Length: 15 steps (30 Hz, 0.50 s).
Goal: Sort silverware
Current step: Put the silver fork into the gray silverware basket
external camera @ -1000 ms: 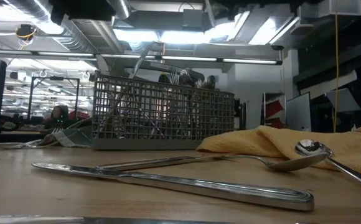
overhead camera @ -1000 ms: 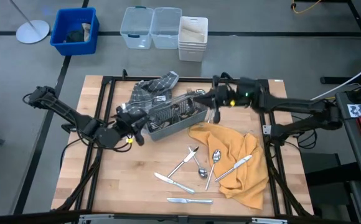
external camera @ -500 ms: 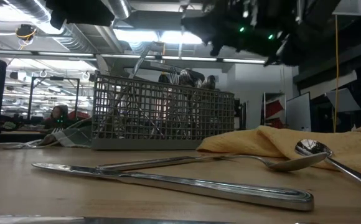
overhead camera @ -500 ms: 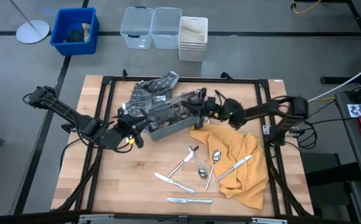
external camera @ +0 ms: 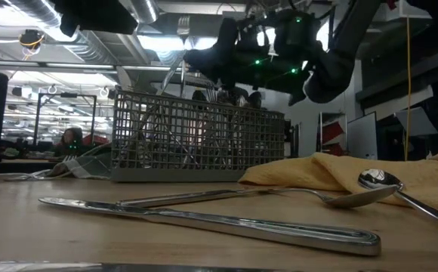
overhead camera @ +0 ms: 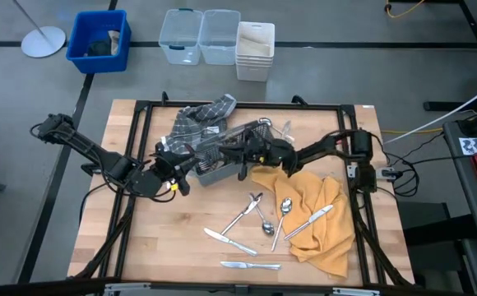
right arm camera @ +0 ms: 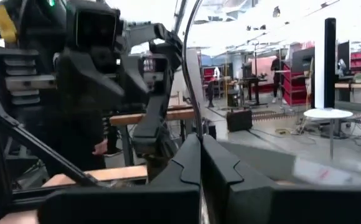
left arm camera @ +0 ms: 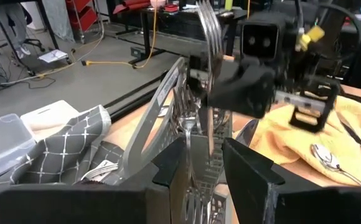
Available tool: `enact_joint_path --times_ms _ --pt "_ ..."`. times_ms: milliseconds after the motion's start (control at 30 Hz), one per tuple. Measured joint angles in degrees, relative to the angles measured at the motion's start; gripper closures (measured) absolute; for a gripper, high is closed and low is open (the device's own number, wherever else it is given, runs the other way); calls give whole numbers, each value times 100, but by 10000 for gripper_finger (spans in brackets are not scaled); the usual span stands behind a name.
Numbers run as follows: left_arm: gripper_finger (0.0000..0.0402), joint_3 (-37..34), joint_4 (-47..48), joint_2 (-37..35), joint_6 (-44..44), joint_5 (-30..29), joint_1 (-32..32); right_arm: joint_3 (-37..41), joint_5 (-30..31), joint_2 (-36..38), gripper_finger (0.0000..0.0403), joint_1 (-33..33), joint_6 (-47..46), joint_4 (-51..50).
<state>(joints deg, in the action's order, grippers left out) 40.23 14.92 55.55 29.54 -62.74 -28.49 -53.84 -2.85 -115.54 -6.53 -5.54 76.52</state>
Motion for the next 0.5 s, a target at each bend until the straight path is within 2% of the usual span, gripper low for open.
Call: enact_joint_path --times_ms 267,500 --pt "306 0 0 0 4 90 0 -33 465 -175 390 99 -6 -288" --pt "306 0 -5 0 6 90 0 -33 491 -167 365 90 -3 -492"
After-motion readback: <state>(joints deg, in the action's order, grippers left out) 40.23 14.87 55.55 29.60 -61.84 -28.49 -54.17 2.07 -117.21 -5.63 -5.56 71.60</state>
